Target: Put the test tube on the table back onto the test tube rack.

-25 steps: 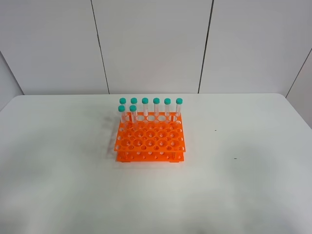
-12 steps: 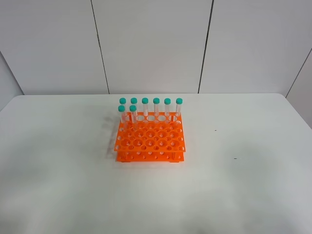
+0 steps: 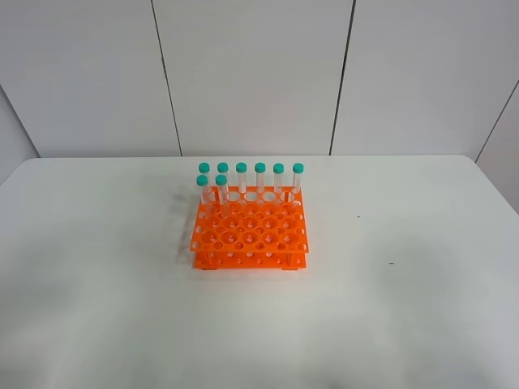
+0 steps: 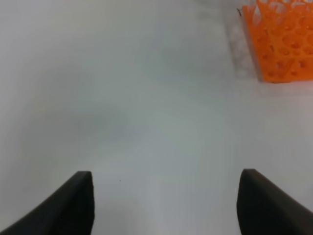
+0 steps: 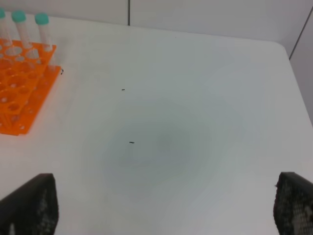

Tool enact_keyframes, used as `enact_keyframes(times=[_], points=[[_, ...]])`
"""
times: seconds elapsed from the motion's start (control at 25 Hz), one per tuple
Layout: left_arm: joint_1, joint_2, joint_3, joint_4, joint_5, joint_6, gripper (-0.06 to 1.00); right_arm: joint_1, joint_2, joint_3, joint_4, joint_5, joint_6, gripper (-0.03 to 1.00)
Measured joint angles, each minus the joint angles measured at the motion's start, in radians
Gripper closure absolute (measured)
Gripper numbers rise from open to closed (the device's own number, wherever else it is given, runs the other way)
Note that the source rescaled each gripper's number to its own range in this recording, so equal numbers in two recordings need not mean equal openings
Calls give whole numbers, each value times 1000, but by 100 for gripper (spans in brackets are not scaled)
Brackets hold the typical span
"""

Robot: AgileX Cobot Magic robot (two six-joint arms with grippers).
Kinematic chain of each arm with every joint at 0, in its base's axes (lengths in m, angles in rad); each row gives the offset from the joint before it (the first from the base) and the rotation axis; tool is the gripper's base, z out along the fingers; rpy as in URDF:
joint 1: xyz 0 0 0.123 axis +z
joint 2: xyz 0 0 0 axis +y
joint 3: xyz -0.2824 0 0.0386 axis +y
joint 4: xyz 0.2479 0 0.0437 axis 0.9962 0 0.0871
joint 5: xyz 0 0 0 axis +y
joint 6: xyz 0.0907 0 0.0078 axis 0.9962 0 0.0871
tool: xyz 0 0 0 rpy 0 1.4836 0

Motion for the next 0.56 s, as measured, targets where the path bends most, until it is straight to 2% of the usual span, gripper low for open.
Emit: enact_keyframes(times=[0.56], points=[[0, 0, 1, 0, 0, 1, 7, 0, 0, 0, 0, 0, 0, -1]])
